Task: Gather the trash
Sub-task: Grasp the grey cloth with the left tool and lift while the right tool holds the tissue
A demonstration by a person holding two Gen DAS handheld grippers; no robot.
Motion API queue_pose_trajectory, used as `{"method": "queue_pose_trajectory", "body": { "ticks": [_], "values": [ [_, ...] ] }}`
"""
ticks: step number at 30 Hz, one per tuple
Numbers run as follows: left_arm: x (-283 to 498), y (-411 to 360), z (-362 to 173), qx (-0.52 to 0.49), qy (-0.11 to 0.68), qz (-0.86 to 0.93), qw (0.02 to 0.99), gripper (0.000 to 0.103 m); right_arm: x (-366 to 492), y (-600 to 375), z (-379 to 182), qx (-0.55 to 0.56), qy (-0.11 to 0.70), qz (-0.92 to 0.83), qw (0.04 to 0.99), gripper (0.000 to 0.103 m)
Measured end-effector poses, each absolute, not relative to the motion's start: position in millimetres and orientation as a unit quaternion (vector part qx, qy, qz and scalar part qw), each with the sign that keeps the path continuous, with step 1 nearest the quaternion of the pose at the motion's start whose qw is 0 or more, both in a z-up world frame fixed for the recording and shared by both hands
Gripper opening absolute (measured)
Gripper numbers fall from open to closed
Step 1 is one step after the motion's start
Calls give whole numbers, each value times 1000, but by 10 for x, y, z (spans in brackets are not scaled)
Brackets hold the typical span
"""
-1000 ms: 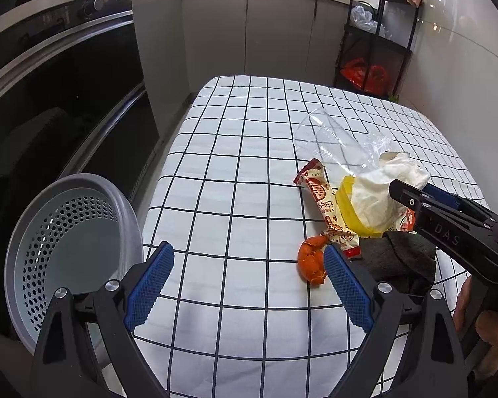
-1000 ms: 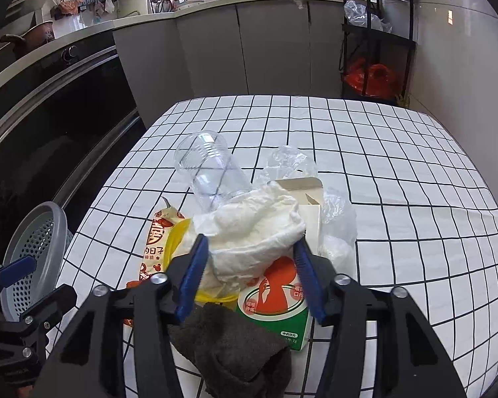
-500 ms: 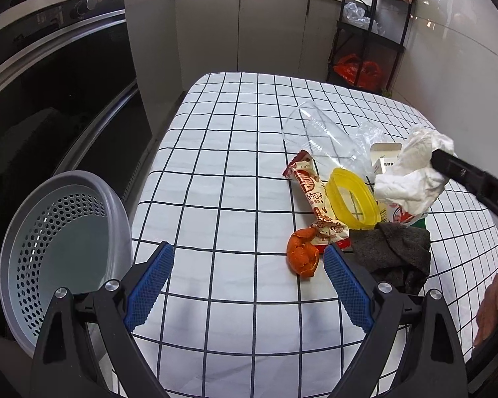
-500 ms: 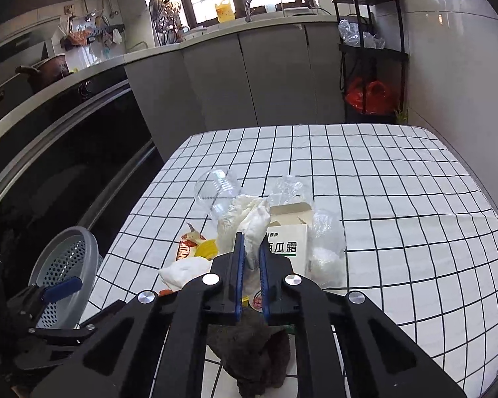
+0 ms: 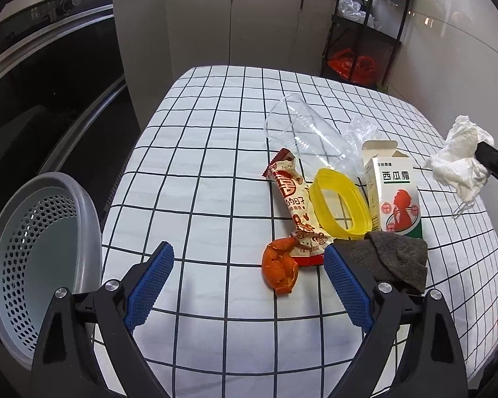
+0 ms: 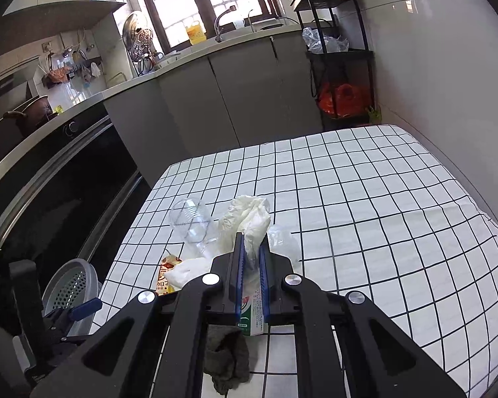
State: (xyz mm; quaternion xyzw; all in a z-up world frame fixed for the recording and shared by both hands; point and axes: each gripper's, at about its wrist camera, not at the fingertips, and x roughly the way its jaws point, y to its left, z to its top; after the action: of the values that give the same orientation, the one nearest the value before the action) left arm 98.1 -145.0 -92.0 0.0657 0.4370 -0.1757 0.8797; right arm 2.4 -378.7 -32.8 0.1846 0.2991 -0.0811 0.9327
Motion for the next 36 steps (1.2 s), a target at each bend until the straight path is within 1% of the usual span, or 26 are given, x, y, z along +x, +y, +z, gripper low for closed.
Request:
{"method": "queue_pose_trajectory", "body": {
  "ticks": [7, 14, 17, 23, 29, 33, 34, 36],
  "values": [
    [776, -1530, -1064, 85, 443, -188, 872, 90, -47, -3874, -300, 186, 296, -82, 933, 9],
    [414, -1852, -988, 76, 430, -234, 869, 90, -102, -3991, -286, 202, 294, -85, 930, 9],
    [315, -2039, -1028, 79, 430, -242, 866, 92, -128, -4039, -273, 210, 291, -83, 930, 9],
    [311, -2343, -1216, 98, 446, -230, 859, 92, -175, -4084, -243, 221, 284, -78, 930, 9],
    [423, -2450, -1327, 98, 462, -211, 856, 90, -188, -4112, -236, 226, 284, -72, 929, 8],
    [417, -2496, -1330, 88, 468, -217, 852, 70, -182, -4110, -238, 227, 286, -70, 928, 8],
    [404, -2500, -1325, 85, 468, -220, 852, 63, -181, -4112, -239, 227, 286, -70, 928, 8],
    [377, -2479, -1301, 75, 469, -228, 850, 56, -180, -4116, -235, 228, 287, -70, 928, 8]
  ]
}}
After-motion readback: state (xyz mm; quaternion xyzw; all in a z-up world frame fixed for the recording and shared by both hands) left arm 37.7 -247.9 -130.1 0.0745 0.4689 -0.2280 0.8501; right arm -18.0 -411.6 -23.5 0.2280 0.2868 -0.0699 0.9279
